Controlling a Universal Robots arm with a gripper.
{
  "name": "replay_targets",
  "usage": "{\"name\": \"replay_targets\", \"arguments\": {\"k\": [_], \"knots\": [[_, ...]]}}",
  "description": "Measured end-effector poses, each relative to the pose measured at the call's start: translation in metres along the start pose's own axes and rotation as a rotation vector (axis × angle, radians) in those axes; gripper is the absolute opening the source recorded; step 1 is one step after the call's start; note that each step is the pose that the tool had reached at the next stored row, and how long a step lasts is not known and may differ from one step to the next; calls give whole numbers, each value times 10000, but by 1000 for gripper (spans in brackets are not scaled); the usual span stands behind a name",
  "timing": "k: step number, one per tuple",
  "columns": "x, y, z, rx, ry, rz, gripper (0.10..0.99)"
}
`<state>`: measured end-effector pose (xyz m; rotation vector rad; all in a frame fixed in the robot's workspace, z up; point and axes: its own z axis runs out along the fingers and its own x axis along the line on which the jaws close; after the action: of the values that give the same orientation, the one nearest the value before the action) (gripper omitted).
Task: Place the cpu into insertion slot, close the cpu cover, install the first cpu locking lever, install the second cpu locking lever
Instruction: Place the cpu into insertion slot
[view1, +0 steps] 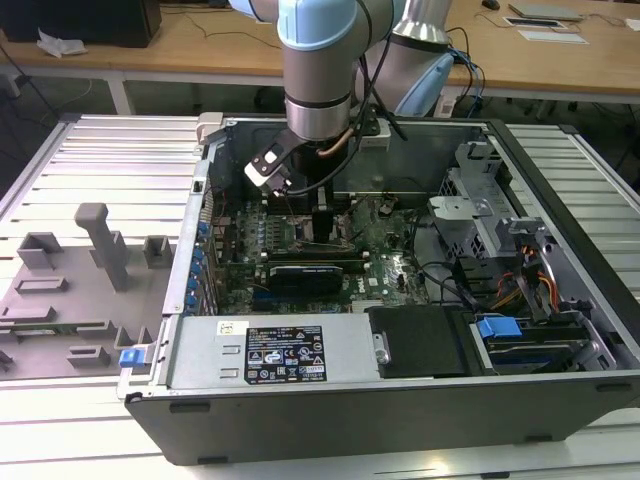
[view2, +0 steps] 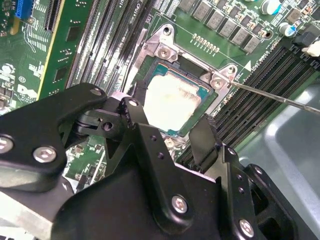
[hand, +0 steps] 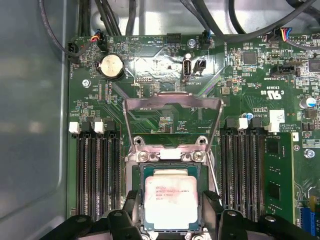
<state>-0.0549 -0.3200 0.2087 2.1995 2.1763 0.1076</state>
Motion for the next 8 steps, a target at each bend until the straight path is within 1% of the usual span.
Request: {"name": "replay_targets", "arguments": {"k": [1,2,3,5,6,8], "knots": [[0,0,0,-1,0,0,537],[0,0,0,-2,-1,1,537],[0,0,-1,-3,-1,0,412],[0,0,-1,-4,0,0,294],[0,0,-1,-6,-1,0,294],[0,0,-1,-8,-1,0,173]]}}
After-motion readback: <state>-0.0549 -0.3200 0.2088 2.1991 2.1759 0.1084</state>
